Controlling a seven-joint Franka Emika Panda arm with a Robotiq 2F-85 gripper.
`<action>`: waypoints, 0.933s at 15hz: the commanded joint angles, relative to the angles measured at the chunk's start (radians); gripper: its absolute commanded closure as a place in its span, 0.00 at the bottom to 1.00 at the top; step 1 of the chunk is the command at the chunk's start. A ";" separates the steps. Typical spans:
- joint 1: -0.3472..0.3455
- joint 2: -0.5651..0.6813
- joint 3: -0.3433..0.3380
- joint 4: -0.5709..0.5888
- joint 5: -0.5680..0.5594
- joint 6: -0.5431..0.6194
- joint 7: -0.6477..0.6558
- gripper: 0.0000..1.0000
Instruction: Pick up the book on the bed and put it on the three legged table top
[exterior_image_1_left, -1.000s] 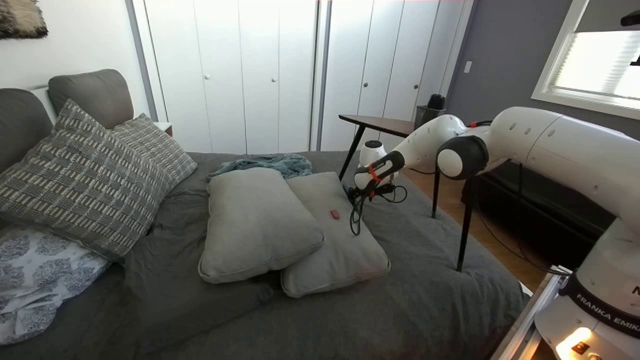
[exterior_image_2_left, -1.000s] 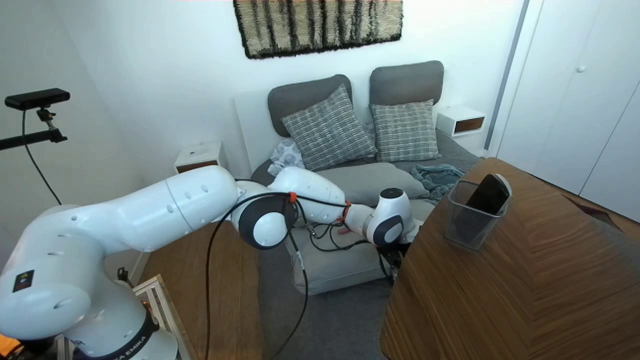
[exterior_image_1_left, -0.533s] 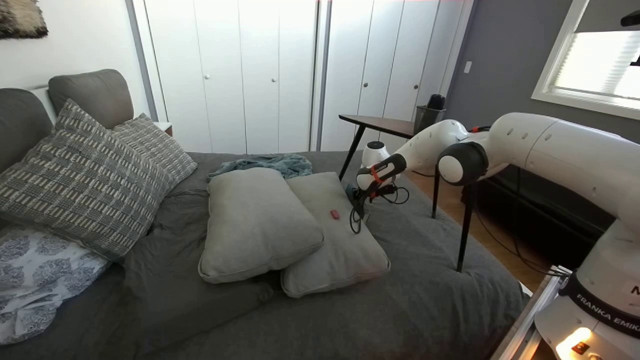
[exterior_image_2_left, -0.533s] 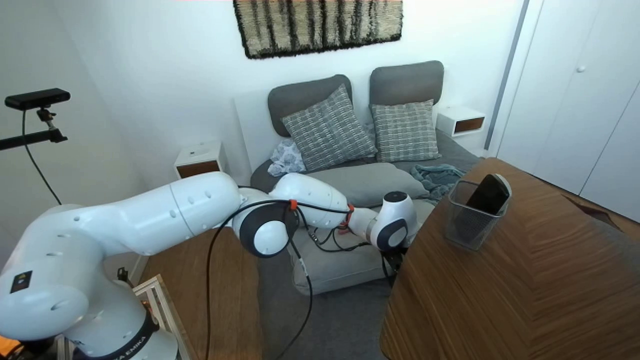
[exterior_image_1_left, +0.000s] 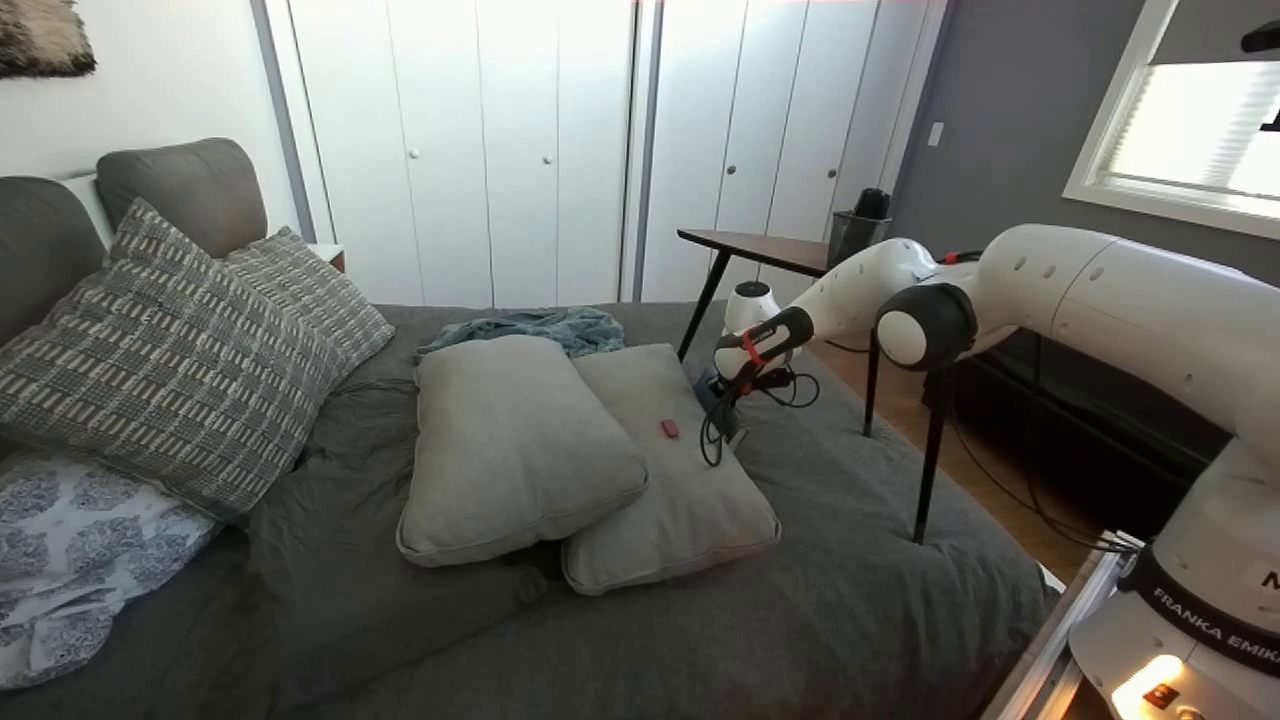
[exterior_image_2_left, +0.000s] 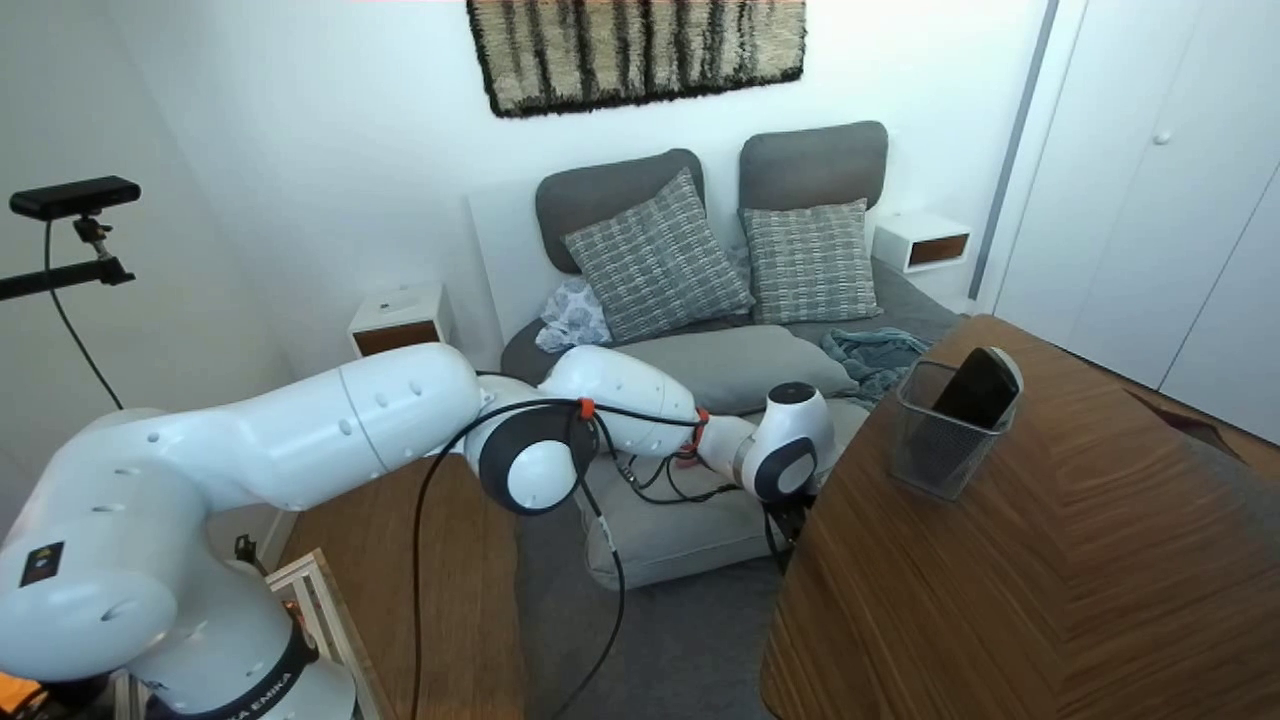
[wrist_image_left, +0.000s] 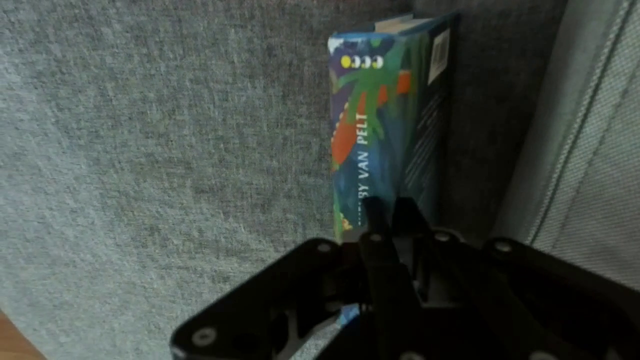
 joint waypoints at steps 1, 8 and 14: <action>-0.001 -0.001 0.015 -0.008 0.019 0.020 -0.004 1.00; 0.004 0.016 0.088 0.048 0.032 0.000 -0.098 1.00; 0.000 0.008 0.193 0.098 0.054 -0.003 -0.242 0.74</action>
